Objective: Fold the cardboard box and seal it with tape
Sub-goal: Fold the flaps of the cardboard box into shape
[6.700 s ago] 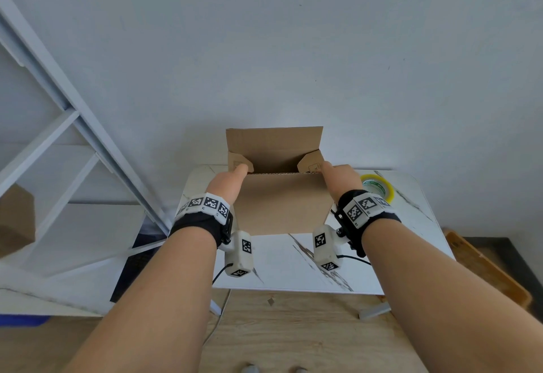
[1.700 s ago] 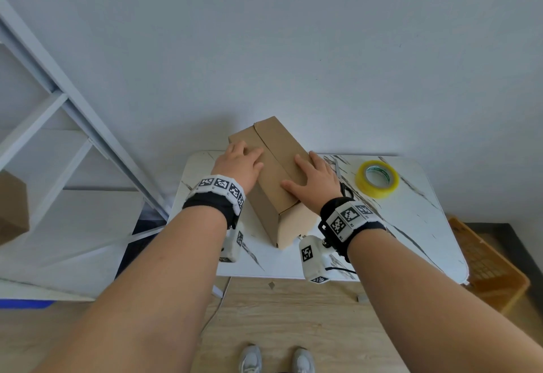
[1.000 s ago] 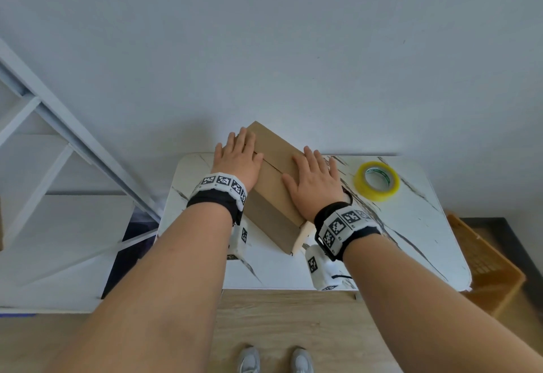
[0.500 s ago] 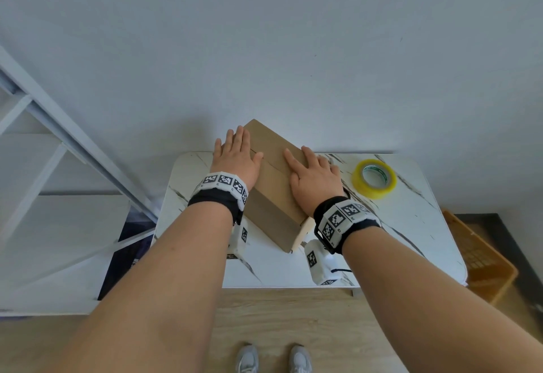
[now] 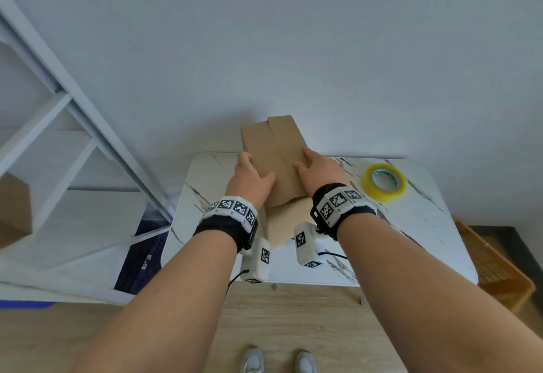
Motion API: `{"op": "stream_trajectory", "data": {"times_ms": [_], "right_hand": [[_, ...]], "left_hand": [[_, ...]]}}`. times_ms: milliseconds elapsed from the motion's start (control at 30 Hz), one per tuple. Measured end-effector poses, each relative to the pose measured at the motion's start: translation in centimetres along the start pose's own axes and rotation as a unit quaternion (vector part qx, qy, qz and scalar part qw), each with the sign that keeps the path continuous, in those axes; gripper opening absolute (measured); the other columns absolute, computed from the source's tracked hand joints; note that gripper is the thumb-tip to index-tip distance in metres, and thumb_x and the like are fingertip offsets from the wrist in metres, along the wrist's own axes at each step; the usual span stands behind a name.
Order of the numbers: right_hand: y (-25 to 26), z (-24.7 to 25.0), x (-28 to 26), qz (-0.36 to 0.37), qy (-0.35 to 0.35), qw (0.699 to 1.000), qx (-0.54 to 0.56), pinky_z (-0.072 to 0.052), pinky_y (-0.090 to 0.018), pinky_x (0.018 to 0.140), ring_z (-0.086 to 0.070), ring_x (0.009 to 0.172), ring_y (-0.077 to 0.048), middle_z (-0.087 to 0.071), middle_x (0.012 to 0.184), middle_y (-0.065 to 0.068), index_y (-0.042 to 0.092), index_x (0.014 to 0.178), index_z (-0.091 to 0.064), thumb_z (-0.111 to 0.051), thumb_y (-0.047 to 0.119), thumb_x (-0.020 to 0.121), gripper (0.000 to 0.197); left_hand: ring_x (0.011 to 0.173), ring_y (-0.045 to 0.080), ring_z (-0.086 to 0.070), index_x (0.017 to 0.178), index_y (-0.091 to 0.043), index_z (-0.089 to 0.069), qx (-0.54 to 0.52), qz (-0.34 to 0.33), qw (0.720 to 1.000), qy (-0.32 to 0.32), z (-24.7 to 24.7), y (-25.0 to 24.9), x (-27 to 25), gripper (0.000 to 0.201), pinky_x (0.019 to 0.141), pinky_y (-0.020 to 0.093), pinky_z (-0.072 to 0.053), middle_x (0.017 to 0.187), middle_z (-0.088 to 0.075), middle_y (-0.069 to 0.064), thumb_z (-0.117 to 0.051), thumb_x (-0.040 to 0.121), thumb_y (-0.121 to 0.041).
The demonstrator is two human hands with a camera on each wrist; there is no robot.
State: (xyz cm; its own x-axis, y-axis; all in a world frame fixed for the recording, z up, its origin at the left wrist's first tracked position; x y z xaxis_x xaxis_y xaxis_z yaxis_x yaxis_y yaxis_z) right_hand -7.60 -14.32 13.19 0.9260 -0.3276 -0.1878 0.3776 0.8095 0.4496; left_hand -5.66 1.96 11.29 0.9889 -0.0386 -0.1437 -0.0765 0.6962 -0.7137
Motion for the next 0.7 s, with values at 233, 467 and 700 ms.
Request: {"op": "stream_trajectory", "data": {"times_ms": [233,467,700], "right_hand": [[1.5,-0.9,0.1,0.031,0.03,0.996,0.083,-0.042,-0.034,0.099,-0.052,0.122,-0.027,-0.055,0.136,-0.01,0.03,0.149,-0.032,-0.037,0.027,0.102,0.047],[1.0,-3.1,0.5,0.047,0.037,0.995,0.075,-0.047,-0.039,0.089,-0.058,0.108,-0.029,-0.057,0.131,-0.008,0.042,0.15,-0.015,-0.02,0.041,0.103,0.047],[1.0,-3.3,0.7,0.052,0.038,0.996,0.065,-0.048,-0.041,0.091,-0.058,0.109,-0.028,-0.055,0.134,-0.007,0.044,0.149,-0.014,-0.019,0.044,0.102,0.047]], "left_hand": [[0.132,0.027,-0.043,0.148,-0.018,-0.023,0.036,-0.048,0.998,0.014,0.2,-0.3,1.9,0.048,0.103,0.035,-0.037,0.155,-0.024,0.009,-0.034,0.102,-0.025],[0.136,0.028,-0.038,0.151,-0.02,-0.015,0.078,-0.065,0.995,0.01,-0.3,0.4,3.8,0.049,0.103,0.038,-0.038,0.16,-0.007,0.005,-0.025,0.103,-0.028],[0.131,0.031,-0.044,0.15,-0.022,-0.013,0.096,-0.063,0.993,0.005,-0.6,0.5,4.4,0.049,0.098,0.04,-0.041,0.16,-0.007,0.005,-0.024,0.103,-0.028]]}}
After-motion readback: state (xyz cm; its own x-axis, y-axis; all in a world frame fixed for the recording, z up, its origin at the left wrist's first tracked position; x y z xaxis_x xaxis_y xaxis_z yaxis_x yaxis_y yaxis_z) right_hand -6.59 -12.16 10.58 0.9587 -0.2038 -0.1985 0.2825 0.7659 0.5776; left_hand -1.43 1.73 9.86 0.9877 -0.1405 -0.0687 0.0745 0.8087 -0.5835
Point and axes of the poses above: each hand's wrist, its own x-axis towards the middle knuckle, its own z-axis out of the back of the hand, y = z × x, the point moved 2 cm from there along x, towards the middle knuckle
